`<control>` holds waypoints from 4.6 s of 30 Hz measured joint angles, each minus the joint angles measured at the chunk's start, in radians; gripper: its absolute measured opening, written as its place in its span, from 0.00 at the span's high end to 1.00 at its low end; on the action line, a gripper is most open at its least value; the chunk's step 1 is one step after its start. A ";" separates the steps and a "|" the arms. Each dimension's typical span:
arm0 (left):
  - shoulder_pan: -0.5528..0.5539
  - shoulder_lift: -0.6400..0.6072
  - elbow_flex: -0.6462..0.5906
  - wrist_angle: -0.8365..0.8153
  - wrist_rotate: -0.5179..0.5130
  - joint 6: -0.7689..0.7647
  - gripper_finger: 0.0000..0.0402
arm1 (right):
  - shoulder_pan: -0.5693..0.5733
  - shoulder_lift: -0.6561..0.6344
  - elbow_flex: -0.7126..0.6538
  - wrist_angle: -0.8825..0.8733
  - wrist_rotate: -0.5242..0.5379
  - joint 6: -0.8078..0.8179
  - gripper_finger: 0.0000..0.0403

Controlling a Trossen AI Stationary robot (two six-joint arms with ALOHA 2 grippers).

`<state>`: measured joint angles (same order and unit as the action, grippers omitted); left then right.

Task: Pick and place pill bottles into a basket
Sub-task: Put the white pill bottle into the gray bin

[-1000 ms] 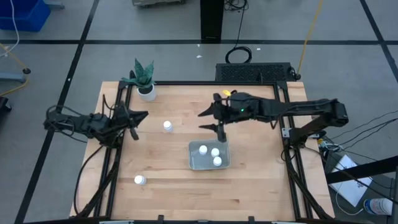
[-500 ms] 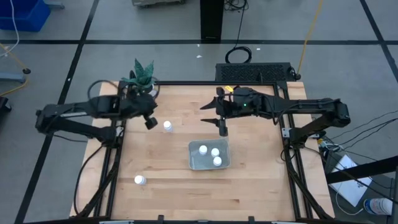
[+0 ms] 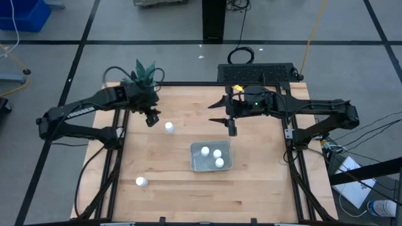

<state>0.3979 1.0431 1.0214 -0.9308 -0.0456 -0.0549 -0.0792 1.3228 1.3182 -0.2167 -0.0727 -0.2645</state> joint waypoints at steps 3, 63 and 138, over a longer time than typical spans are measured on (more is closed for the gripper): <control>0.025 0.042 -0.001 -0.047 0.016 -0.024 0.37 | 0.000 -0.009 0.000 -0.004 0.001 0.006 0.48; -0.067 0.465 -0.001 0.067 0.135 -0.059 0.30 | 0.000 -0.012 0.000 -0.021 -0.002 0.021 0.48; -0.395 0.195 -0.001 0.438 0.135 -0.053 0.59 | -0.032 -0.066 0.001 -0.074 0.413 -0.029 0.48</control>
<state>0.0029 1.2381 1.0201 -0.4930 0.0898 -0.1078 -0.1107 1.2568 1.3191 -0.2908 0.3401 -0.2933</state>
